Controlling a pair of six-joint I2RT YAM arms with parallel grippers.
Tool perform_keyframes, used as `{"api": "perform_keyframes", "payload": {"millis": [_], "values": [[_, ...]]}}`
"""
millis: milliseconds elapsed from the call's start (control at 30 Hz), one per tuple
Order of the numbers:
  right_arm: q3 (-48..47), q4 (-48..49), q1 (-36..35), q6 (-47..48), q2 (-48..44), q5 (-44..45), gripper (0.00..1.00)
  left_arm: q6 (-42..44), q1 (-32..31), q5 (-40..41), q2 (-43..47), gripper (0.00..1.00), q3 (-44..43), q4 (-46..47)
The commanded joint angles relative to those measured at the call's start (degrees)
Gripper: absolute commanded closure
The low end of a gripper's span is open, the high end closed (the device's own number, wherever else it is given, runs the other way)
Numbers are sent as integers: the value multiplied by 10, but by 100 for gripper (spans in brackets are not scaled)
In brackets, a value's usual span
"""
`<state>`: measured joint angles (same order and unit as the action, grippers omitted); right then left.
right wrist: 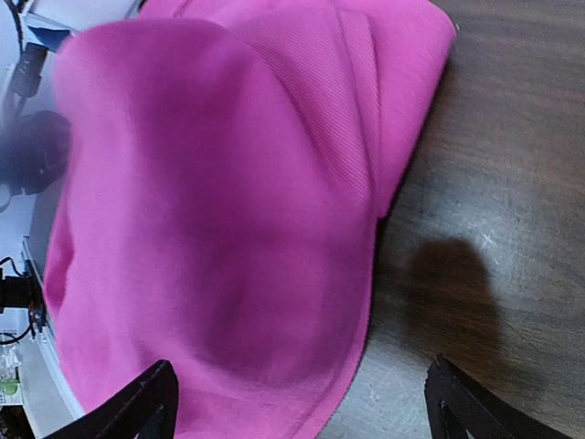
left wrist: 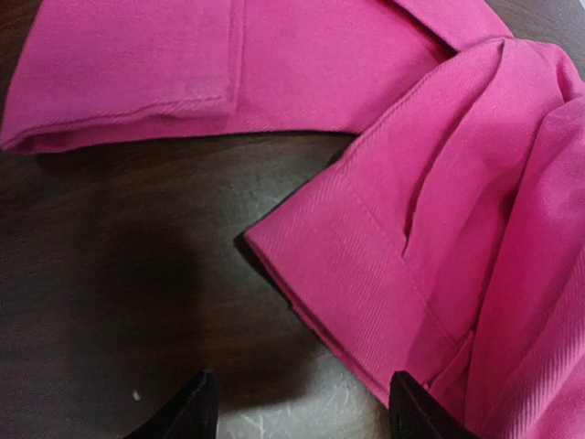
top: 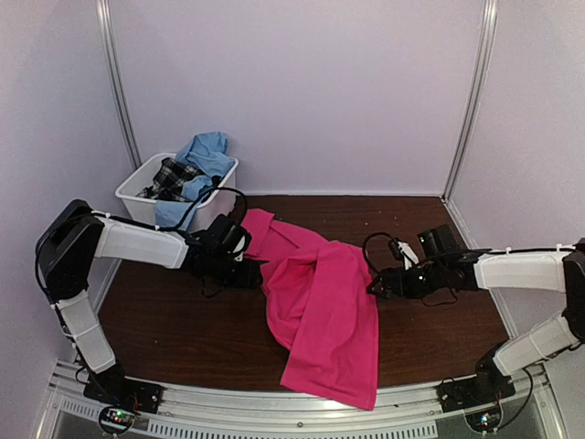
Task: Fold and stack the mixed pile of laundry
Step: Flatten out the crumpled trousers at the center of the board.
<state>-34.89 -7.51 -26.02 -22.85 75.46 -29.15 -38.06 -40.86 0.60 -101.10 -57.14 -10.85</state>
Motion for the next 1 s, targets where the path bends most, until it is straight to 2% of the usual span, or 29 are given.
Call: {"api": "perform_keyframes", "payload": {"millis": [0, 200, 300, 400, 467, 500, 567, 600, 633, 767, 967], "values": [[-3, 0, -10, -12, 44, 63, 6, -16, -1, -32, -55, 33, -44, 59], [-24, 40, -23, -25, 115, 64, 8, -15, -13, -32, -99, 31, -88, 64], [-32, 60, -32, -29, 148, 63, 11, -15, -21, -32, -118, 39, -101, 59], [-45, 73, -41, -27, 178, 58, 20, -17, -24, -35, -129, 54, -103, 64], [-51, 73, -45, -24, 194, 45, 33, -15, -24, -34, -132, 66, -104, 63], [-53, 74, -46, -22, 197, 42, 43, -11, -24, -32, -131, 77, -106, 58], [-54, 62, -44, -20, 186, 61, 81, 0, -23, -18, -120, 100, -112, 25], [-52, 55, -41, -21, 173, 72, 97, 6, -23, -15, -109, 100, -112, 3], [-49, 50, -36, -23, 158, 82, 100, 12, -23, 8, -95, 100, -106, -14], [-49, 5, -5, -16, 83, 120, 100, 34, -20, 60, -20, 100, -69, -88], [-82, -93, 53, 1, -18, 229, 100, 58, 20, 142, 90, 100, -30, -209]]}}
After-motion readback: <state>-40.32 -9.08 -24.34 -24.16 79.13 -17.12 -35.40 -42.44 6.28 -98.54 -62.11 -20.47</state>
